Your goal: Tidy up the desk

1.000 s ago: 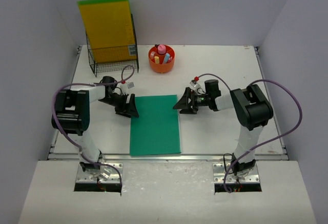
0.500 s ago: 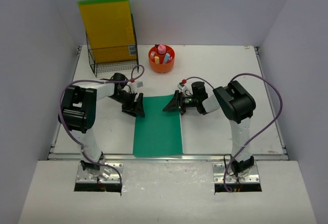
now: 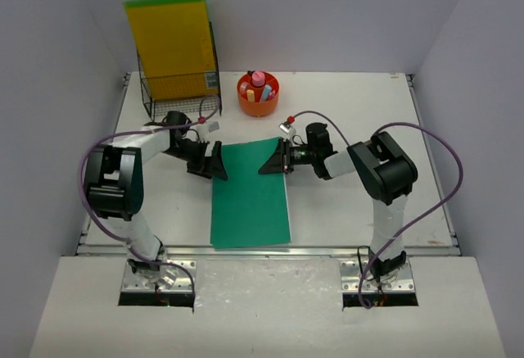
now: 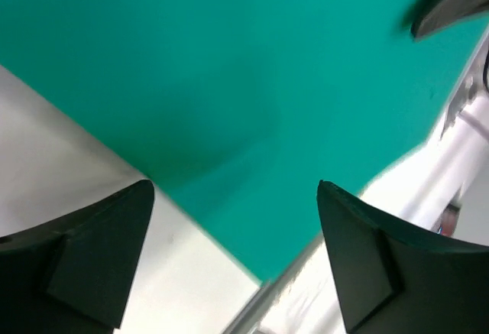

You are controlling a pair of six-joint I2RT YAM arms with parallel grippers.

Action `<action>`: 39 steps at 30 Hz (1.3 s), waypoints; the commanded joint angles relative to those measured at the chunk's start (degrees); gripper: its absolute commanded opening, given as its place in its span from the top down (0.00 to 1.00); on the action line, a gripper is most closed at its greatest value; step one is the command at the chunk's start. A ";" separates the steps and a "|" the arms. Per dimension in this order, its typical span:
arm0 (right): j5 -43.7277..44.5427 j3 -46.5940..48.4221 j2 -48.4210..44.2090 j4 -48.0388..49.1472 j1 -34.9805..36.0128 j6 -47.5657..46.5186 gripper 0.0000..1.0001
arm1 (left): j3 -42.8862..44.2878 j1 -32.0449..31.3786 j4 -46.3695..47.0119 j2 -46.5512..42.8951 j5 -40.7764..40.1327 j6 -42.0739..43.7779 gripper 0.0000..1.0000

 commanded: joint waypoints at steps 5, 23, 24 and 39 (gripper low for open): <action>-2.31 8.72 -14.55 3.80 1.52 -19.15 1.00 | 48.60 -1.22 -37.40 -5.63 7.67 40.48 0.10; -2.51 13.65 -26.93 -30.72 10.02 -70.65 1.00 | 38.04 -21.11 -37.43 -16.37 -20.46 57.79 0.19; -1.90 13.15 -27.32 -31.34 10.08 -70.93 1.00 | 37.98 -21.33 -37.43 -16.82 -20.46 57.84 0.19; 1.13 9.49 -29.85 -33.66 10.20 -72.56 1.00 | 44.64 -21.55 -33.51 -23.60 -18.62 49.86 0.18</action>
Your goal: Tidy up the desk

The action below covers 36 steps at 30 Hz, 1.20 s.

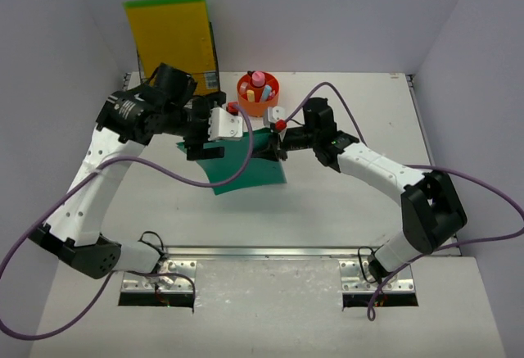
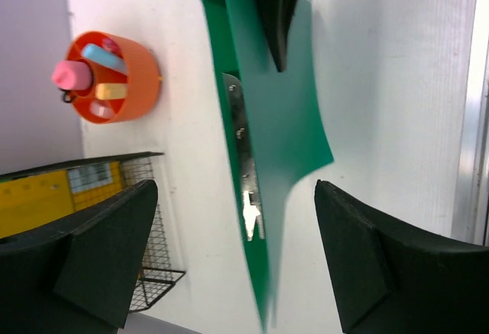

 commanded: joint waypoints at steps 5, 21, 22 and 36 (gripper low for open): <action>-0.75 1.64 -1.20 -1.73 2.18 -1.82 1.00 | 4.21 -0.26 1.23 5.05 -4.72 -1.97 0.19; 3.34 3.34 -1.83 -6.84 3.49 -7.16 1.00 | -2.87 -8.69 0.11 11.14 -12.11 -1.73 0.74; 3.86 3.15 -1.86 -7.00 3.58 -7.63 1.00 | -3.11 -8.69 0.11 11.14 -12.47 -1.62 0.81; 8.76 1.09 -2.61 -2.14 3.85 1.62 0.01 | -4.79 -8.60 0.08 3.44 -18.89 3.24 1.00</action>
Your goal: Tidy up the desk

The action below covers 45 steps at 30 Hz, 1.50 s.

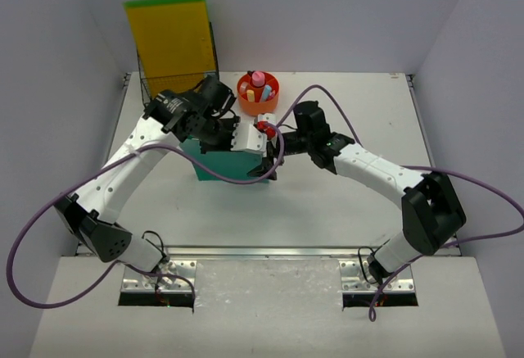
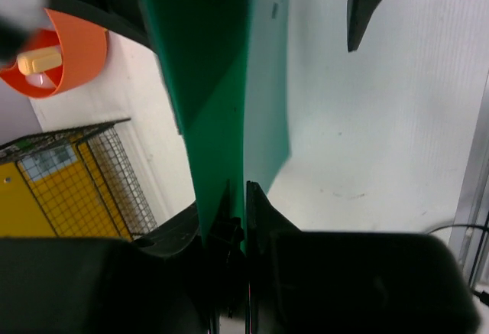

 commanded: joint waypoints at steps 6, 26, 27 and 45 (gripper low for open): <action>3.81 -3.07 -3.02 13.67 -2.60 19.49 0.01 | 5.25 -0.49 -0.11 -6.60 -8.77 2.13 1.00; -1.23 1.49 5.04 24.15 -15.20 47.06 0.01 | 21.16 11.04 3.35 -4.64 -27.45 13.36 1.00; -1.38 1.51 5.28 24.42 -15.20 47.31 0.01 | 20.62 12.79 5.06 -4.48 -26.41 14.83 1.00; -0.46 -2.11 2.76 25.21 -15.32 47.00 0.01 | 20.74 22.56 18.59 7.56 -16.49 17.42 1.00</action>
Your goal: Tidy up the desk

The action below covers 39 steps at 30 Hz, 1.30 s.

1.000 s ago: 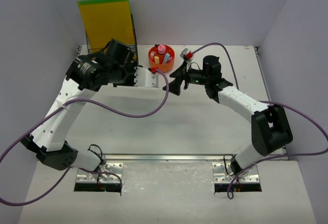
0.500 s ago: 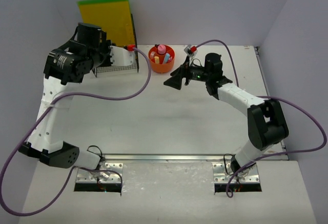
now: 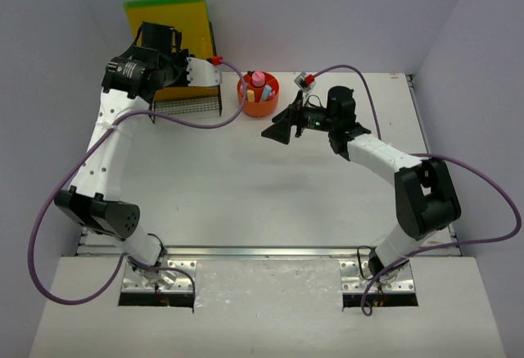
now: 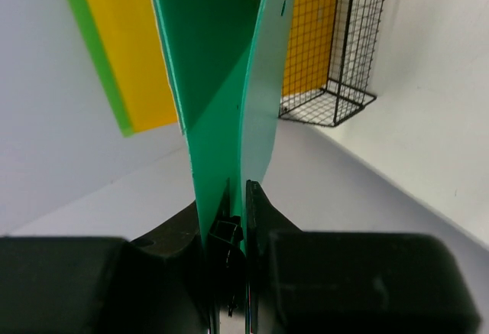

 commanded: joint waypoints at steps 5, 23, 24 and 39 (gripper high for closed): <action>0.88 -0.87 -3.02 1.77 -0.48 -1.18 0.01 | 4.25 1.96 5.77 4.15 5.20 -0.81 1.00; 1.01 0.43 -1.84 1.52 -0.80 -0.72 0.01 | 4.00 3.50 7.11 8.94 11.17 -5.51 1.00; 1.07 0.41 -1.91 1.45 -0.78 -0.78 0.01 | 3.96 3.56 7.09 9.09 11.37 -5.71 1.00; 1.12 -0.69 -2.14 2.10 -0.82 -0.66 0.01 | 7.57 2.40 2.37 9.45 14.54 -6.25 1.00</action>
